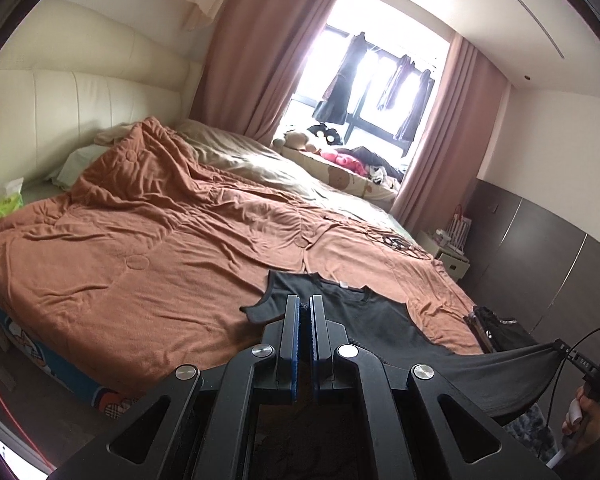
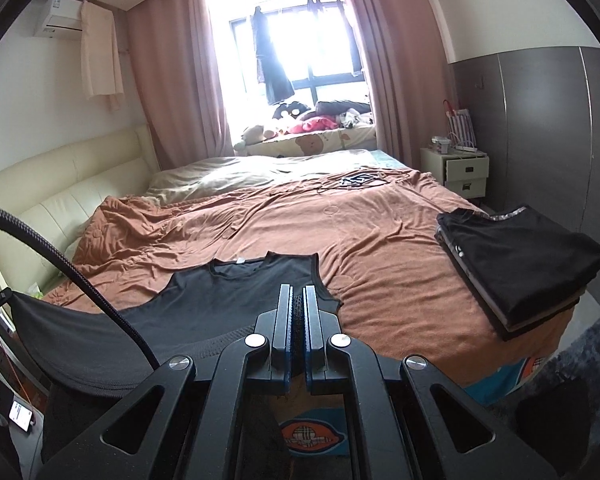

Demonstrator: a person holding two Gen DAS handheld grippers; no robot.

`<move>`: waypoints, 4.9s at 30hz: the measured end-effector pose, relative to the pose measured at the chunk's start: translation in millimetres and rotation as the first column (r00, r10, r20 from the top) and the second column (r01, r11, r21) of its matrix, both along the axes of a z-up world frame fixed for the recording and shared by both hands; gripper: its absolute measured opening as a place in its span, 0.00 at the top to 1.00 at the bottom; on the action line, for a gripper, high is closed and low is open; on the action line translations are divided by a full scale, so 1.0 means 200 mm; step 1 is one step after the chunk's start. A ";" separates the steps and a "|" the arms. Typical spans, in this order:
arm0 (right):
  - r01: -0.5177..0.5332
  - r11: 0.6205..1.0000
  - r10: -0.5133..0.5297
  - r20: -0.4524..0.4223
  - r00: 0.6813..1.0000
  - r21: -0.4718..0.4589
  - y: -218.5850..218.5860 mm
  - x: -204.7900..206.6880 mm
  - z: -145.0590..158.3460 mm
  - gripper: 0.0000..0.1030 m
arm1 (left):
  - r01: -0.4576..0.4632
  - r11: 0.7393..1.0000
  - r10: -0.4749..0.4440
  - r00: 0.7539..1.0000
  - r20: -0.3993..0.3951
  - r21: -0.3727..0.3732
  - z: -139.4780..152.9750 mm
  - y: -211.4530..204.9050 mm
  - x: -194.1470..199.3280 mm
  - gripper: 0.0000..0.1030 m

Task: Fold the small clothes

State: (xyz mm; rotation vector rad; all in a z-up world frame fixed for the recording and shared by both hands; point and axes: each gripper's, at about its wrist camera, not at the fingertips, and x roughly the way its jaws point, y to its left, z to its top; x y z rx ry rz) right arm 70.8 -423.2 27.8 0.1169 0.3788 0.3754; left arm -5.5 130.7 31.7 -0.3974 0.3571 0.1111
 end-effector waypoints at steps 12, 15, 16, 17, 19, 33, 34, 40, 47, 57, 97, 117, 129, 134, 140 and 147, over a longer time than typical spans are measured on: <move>0.007 0.999 -0.007 -0.013 1.000 -0.036 0.20 0.50 0.08 0.99 | -0.024 0.999 0.026 0.998 -0.052 0.031 0.03 0.16 0.45 0.96; 0.020 0.999 -0.022 -0.045 0.999 -0.047 0.27 0.68 0.07 0.99 | -0.030 0.999 0.033 0.996 -0.087 0.036 -0.01 0.22 0.60 0.96; 0.023 0.998 -0.026 -0.057 0.998 -0.051 0.29 0.73 0.07 0.99 | -0.031 0.999 0.035 0.994 -0.101 0.035 -0.03 0.24 0.65 0.96; 0.024 0.998 -0.028 -0.070 0.997 -0.057 0.31 0.79 0.07 0.99 | -0.034 0.999 0.038 0.993 -0.114 0.035 -0.06 0.25 0.70 0.96; 0.023 0.997 -0.030 -0.095 0.995 -0.077 0.37 0.91 0.06 0.99 | -0.033 0.999 0.037 0.989 -0.142 0.028 -0.11 0.29 0.79 0.96; 0.006 0.991 -0.043 -0.277 0.960 -0.132 0.63 1.63 -0.13 0.99 | -0.015 1.000 0.020 0.942 -0.334 0.017 -0.47 0.42 1.39 0.96; 0.009 0.991 -0.048 -0.288 0.956 -0.136 0.63 1.67 -0.15 0.99 | -0.010 1.000 0.016 0.937 -0.348 0.018 -0.49 0.42 1.43 0.96; 0.030 0.983 -0.091 -0.338 0.937 -0.182 0.68 1.88 -0.28 0.99 | 0.018 0.999 -0.004 0.910 -0.414 0.030 -0.63 0.43 1.65 0.96; 0.044 0.984 -0.111 -0.405 0.907 -0.173 0.74 2.06 -0.43 0.98 | 0.014 1.000 -0.001 0.865 -0.502 0.022 -0.81 0.47 1.81 0.95; -0.023 0.987 -0.047 -0.422 0.905 -0.160 0.70 2.04 -0.44 0.24 | 0.057 0.995 -0.007 0.840 -0.542 0.076 -0.83 0.45 1.78 0.23; -0.036 0.925 -0.135 -0.415 0.900 -0.379 0.95 2.44 -0.62 0.46 | 0.148 0.977 -0.006 0.738 -0.675 0.153 -1.03 0.46 2.22 0.57; -0.129 0.953 -0.012 -0.457 0.889 -0.275 0.90 2.43 -0.68 0.98 | 0.186 0.976 -0.077 0.779 -0.622 0.112 -1.01 0.41 2.17 0.93; -0.075 0.949 -0.049 -0.380 0.924 -0.305 0.94 2.42 -0.57 0.99 | 0.136 0.975 -0.015 0.833 -0.553 0.178 -0.82 0.46 2.26 0.93; -0.066 0.946 -0.059 -0.369 0.927 -0.318 0.97 2.48 -0.56 0.99 | 0.125 0.973 0.001 0.840 -0.542 0.196 -0.80 0.47 2.32 0.93; -0.059 0.943 -0.068 -0.363 0.929 -0.327 1.02 2.56 -0.57 0.99 | 0.095 0.972 0.040 0.832 -0.553 0.214 -0.83 0.51 2.41 0.93; -0.060 0.936 -0.081 -0.380 0.921 -0.346 1.09 2.62 -0.59 0.73 | 0.074 0.971 0.077 0.802 -0.593 0.226 -0.88 0.52 2.45 0.90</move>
